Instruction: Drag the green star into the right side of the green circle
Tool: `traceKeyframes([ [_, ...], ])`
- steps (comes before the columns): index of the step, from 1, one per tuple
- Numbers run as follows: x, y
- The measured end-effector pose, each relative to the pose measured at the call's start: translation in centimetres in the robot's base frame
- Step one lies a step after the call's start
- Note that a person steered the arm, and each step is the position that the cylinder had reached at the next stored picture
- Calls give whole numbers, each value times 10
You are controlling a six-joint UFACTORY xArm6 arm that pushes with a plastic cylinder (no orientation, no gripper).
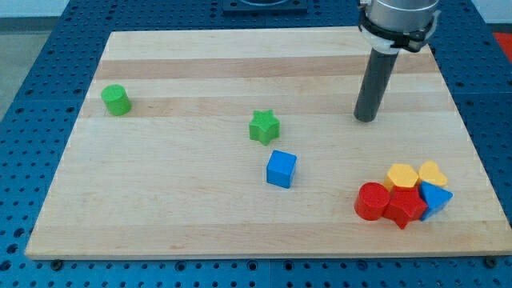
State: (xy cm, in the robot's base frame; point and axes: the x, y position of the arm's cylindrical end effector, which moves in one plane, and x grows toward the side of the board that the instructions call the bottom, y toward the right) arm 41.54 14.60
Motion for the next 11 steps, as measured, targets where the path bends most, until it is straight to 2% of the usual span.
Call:
traceKeyframes([
  [2,4,-11],
  [4,19,-75],
  [5,14,-127],
  [6,11,-146],
  [8,11,-138],
  [11,46,-140],
])
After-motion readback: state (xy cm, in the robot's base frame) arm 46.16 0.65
